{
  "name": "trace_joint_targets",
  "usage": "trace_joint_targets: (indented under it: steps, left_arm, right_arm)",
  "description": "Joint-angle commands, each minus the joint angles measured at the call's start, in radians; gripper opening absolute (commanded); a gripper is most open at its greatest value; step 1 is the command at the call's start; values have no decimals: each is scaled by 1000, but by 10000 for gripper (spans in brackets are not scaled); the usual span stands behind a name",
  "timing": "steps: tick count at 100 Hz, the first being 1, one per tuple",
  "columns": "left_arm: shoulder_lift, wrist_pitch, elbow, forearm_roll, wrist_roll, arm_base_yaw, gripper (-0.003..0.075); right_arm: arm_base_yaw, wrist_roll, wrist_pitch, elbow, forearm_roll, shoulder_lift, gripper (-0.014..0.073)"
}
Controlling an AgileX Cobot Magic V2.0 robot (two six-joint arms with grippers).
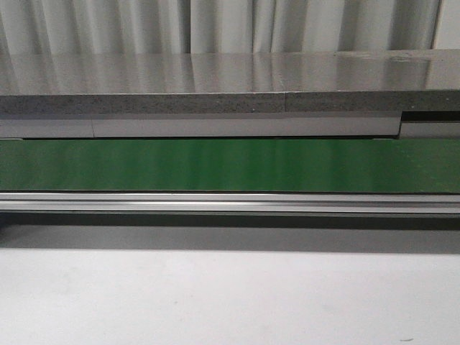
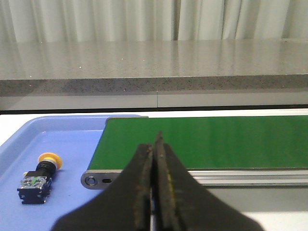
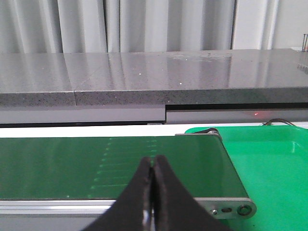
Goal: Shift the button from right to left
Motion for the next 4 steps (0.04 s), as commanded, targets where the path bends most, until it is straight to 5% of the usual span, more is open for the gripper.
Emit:
trace_joint_targets:
  steps: [1,4]
  left_arm:
    - [-32,-75,45,1,-11,-6,-20]
    - [-32,-75,45,1,-11,-6,-20]
  right_arm:
    - [2,0,-69,-15,-9,-20,-67]
    - [2,0,-69,-15,-9,-20,-67]
